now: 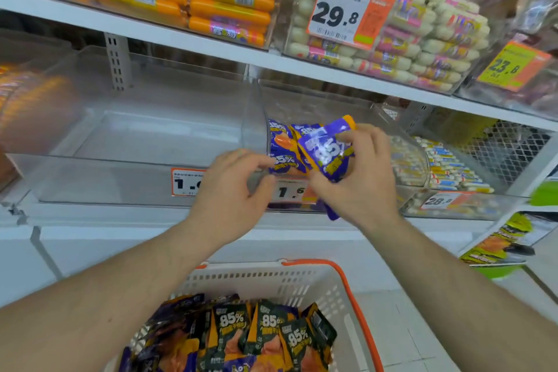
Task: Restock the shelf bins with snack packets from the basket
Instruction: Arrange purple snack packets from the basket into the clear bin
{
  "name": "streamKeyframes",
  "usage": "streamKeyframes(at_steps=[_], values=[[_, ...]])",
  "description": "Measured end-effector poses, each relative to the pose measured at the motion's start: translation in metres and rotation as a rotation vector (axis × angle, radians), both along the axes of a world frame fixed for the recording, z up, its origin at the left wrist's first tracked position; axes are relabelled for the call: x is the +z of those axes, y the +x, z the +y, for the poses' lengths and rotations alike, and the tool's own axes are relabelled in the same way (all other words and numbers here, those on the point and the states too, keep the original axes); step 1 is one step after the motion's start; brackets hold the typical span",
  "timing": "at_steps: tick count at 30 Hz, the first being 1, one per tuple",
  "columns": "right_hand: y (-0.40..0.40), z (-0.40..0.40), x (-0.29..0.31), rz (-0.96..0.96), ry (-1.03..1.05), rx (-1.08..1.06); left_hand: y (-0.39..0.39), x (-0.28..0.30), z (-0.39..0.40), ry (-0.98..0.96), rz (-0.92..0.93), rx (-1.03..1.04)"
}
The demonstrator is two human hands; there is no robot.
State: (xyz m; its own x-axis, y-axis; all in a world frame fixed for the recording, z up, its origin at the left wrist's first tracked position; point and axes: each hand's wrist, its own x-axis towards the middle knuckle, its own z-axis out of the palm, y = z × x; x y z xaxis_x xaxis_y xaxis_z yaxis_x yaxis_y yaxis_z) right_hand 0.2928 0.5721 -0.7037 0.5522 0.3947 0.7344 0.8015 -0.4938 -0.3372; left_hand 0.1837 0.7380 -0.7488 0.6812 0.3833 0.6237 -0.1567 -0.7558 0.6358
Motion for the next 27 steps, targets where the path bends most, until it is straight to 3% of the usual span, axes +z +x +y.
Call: streamKeyframes(at_steps=[3,7,21,27], values=[[0.053,0.006,0.026,0.299,-0.023,-0.159,0.005,-0.017,0.006,0.397,0.085,0.155],[0.107,0.02,0.023,0.576,-0.09,-0.277,0.01,-0.04,0.01,0.603,0.384,0.185],[0.142,0.043,-0.028,0.803,-0.705,-0.31,0.011,-0.044,0.01,0.682,0.387,0.223],[0.145,0.043,-0.032,0.768,-0.728,-0.276,0.011,-0.046,0.011,0.688,0.374,0.226]])
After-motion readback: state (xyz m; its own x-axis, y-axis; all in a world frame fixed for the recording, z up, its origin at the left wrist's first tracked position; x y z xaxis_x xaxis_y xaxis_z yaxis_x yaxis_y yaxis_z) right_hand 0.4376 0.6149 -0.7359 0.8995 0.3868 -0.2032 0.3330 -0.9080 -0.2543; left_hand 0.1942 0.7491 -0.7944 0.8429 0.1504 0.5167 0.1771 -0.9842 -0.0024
